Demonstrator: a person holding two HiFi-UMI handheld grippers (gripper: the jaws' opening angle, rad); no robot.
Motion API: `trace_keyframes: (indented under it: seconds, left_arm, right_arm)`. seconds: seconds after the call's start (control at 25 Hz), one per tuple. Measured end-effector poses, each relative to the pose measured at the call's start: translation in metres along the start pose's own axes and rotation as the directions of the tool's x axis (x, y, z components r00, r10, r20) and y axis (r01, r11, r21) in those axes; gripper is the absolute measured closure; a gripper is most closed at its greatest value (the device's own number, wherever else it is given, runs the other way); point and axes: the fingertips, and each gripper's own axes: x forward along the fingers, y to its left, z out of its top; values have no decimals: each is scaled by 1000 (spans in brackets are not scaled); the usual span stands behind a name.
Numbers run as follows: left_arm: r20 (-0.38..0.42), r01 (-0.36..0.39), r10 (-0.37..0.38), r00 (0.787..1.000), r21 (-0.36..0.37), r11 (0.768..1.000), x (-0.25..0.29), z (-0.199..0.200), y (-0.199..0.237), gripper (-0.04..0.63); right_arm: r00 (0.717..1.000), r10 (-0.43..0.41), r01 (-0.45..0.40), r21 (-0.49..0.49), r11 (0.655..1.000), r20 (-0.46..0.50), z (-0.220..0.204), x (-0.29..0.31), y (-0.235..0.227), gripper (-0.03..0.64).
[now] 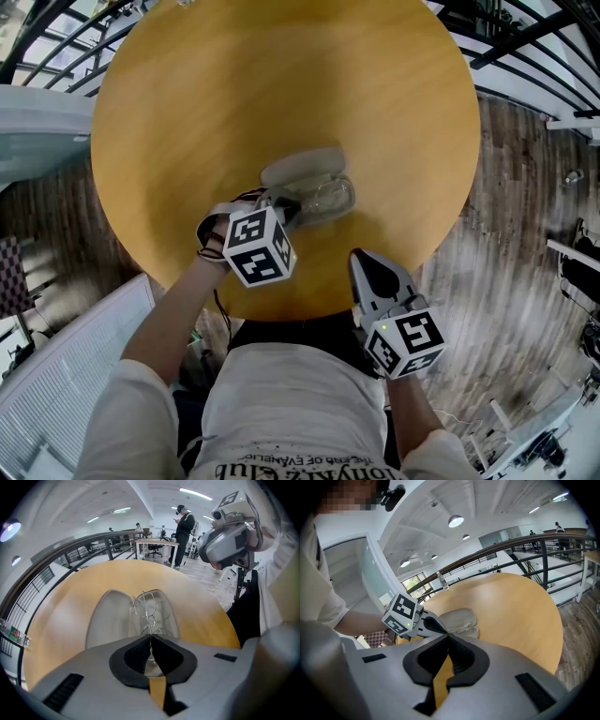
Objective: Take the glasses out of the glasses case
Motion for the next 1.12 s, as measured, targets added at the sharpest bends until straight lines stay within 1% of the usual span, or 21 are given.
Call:
trace_keyframes:
  seconds: [0.4, 0.72, 0.8, 0.92, 1.12]
  left_arm:
    - [14, -30, 30, 999, 9, 999, -12, 9, 2, 560]
    - [53, -60, 60, 997, -12, 998, -31, 18, -2, 561]
    - [71, -62, 64, 995, -29, 998, -39, 19, -5, 561]
    - [90, -79, 83, 993, -46, 996, -49, 22, -7, 561]
    - [108, -110, 115, 988, -49, 993, -68, 29, -14, 560]
  right_arm:
    - [1000, -8, 9, -23, 1000, 27, 10, -11, 0, 592]
    - [997, -21, 26, -76, 997, 74, 31, -26, -2, 592]
    - [996, -23, 31, -88, 996, 84, 35, -30, -2, 592]
    - [995, -16, 25, -100, 995, 98, 40, -36, 2, 592]
    - [994, 3, 12, -134, 991, 112, 48, -47, 16, 592]
